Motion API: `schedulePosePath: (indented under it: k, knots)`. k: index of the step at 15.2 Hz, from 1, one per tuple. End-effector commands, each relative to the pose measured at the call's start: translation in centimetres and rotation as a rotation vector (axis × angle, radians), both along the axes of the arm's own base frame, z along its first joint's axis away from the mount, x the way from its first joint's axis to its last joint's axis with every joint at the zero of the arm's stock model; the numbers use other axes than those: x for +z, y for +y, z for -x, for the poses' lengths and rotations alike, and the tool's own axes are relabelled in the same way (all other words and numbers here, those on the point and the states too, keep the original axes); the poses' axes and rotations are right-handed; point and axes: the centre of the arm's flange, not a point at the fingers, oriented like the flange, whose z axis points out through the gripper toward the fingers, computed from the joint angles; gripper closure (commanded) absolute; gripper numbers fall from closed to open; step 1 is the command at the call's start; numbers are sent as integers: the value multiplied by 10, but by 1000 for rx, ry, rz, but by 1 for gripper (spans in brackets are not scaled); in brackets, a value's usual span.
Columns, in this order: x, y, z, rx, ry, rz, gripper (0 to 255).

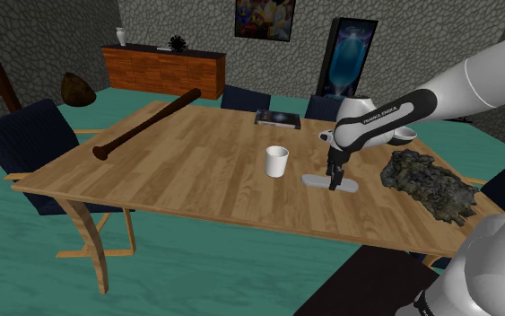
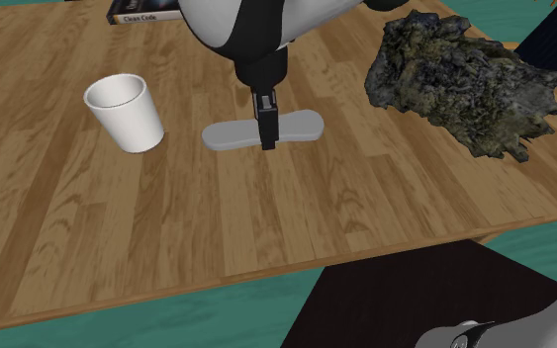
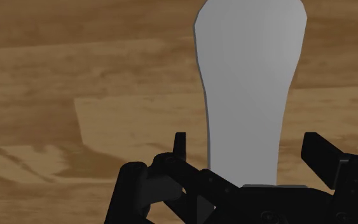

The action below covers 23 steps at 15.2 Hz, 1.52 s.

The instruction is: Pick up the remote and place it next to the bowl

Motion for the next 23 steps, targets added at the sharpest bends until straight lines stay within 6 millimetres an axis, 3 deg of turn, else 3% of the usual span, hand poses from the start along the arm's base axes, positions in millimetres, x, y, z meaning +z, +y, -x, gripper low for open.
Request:
schedulePosePath:
  k: [1,5,6,15,23]
  knots:
    - [-1,0,0,0,0,0,0]
    - [-1,0,0,0,0,0,0]
    - [-1,0,0,0,0,0,255]
    - [-1,0,0,0,0,0,255]
    - [42,0,0,0,0,0,255]
